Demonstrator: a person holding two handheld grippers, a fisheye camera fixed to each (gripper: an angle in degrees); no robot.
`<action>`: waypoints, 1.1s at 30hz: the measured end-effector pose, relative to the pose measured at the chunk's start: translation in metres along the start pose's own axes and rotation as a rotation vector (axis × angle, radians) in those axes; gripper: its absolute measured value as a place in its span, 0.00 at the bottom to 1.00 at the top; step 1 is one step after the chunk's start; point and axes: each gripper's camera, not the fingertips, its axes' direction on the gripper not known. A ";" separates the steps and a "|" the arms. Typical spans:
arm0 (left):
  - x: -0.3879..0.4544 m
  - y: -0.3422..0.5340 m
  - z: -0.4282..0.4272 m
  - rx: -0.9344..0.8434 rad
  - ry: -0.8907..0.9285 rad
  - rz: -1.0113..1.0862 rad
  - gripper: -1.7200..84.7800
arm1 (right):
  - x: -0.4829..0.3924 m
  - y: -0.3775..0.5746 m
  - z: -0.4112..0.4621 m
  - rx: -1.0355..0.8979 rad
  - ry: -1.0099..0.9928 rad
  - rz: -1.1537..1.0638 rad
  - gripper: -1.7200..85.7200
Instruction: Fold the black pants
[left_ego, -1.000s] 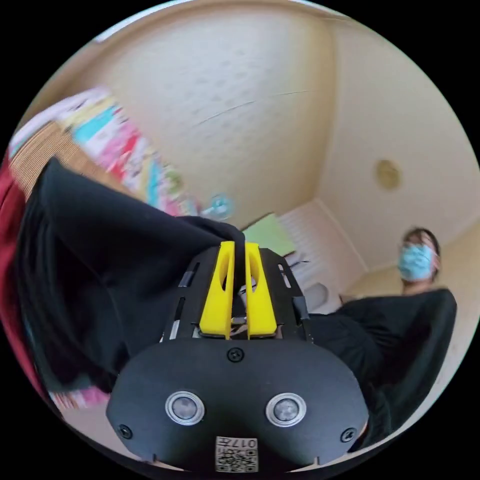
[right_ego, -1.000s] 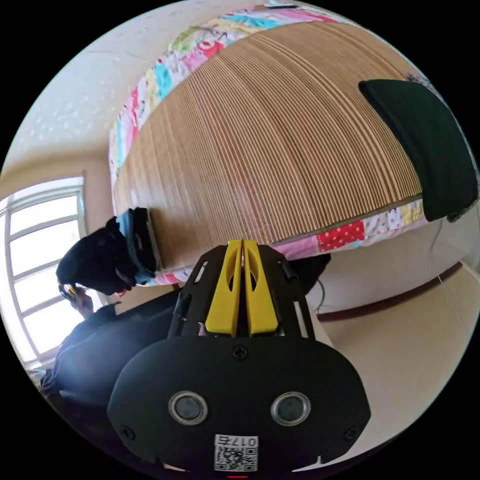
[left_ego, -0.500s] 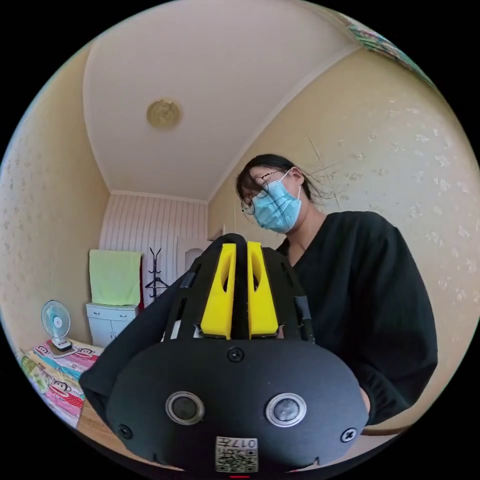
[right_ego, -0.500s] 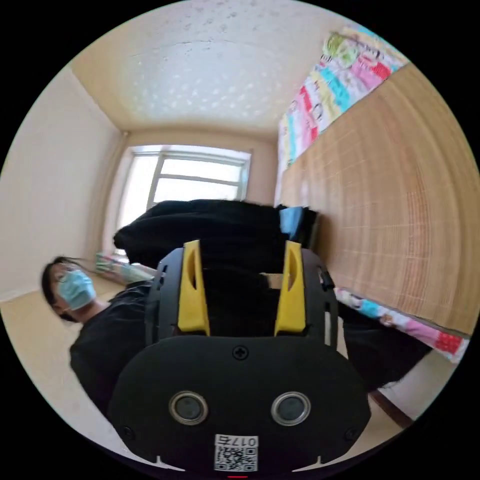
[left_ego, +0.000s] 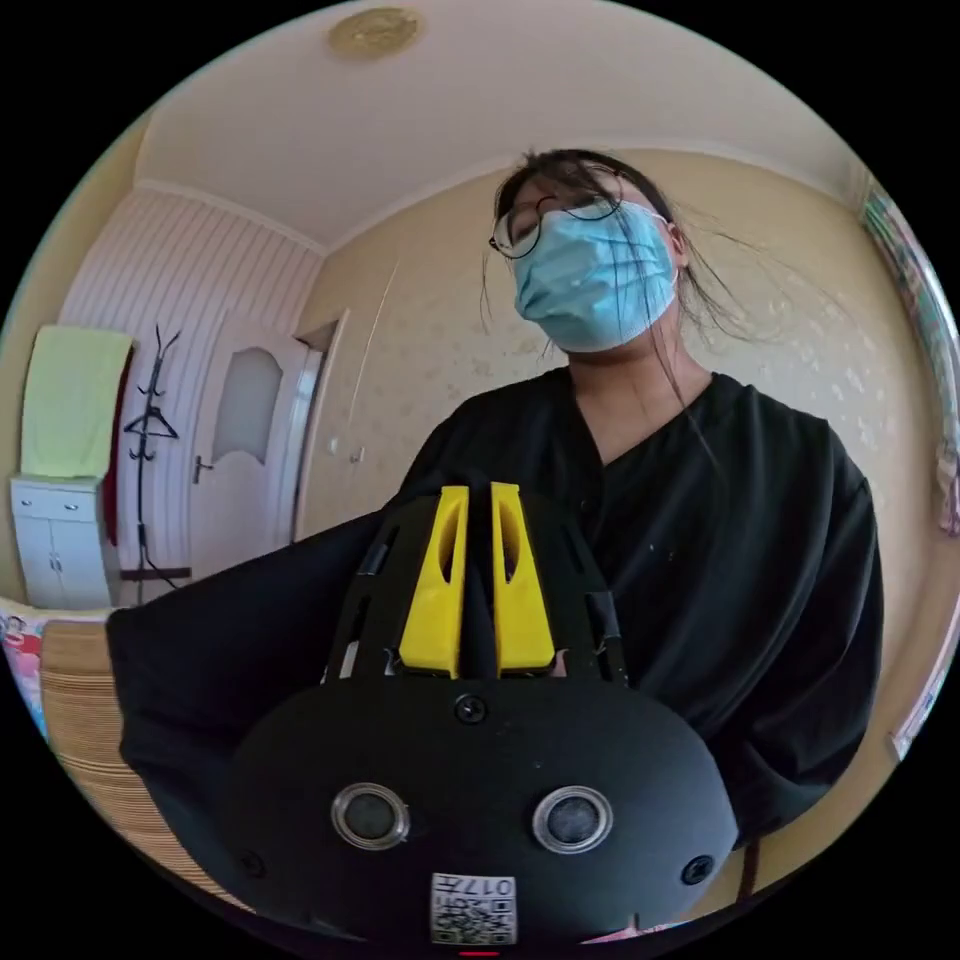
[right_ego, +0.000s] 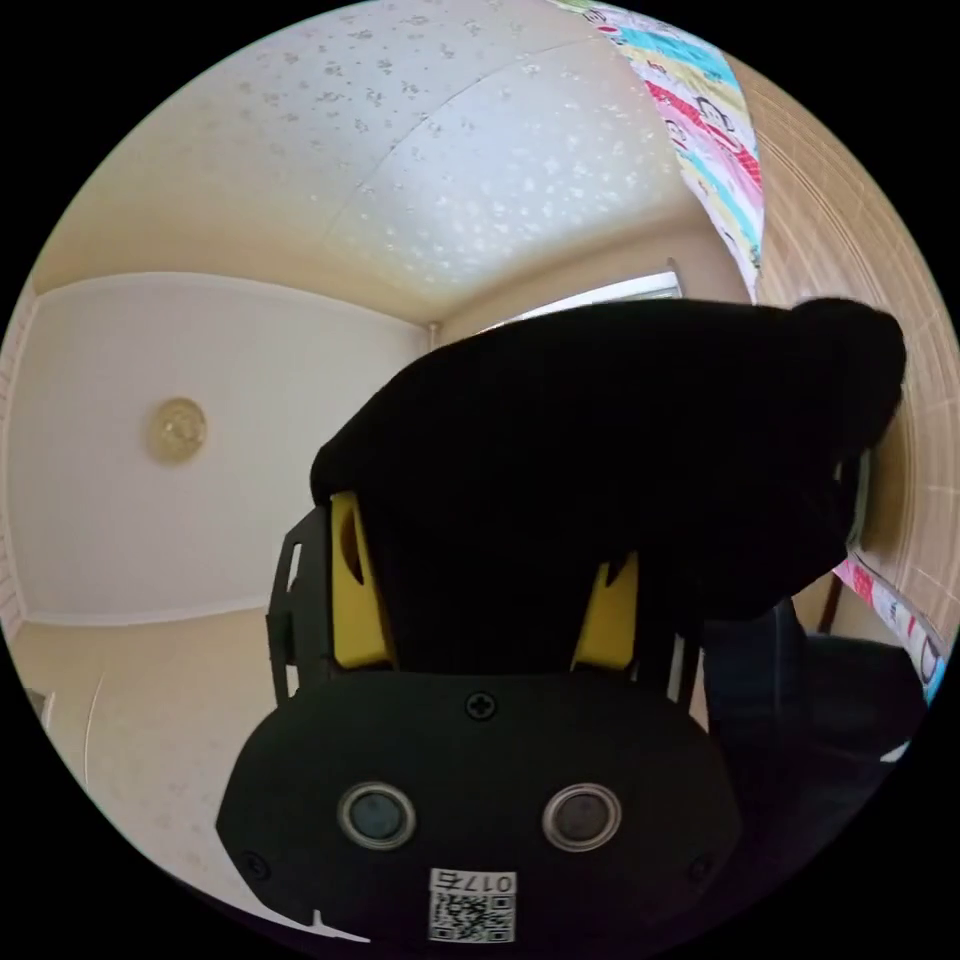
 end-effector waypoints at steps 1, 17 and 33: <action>-0.015 0.003 0.006 0.000 0.028 -0.051 0.07 | -0.005 -0.005 -0.002 0.013 -0.036 -0.023 0.27; -0.063 0.053 -0.014 -0.177 -0.563 -0.495 0.12 | -0.223 -0.030 0.092 -0.263 -0.510 -0.813 0.06; -0.075 0.087 -0.141 0.552 -0.835 -0.552 0.23 | -0.093 0.073 0.249 -0.517 -0.718 -0.566 0.06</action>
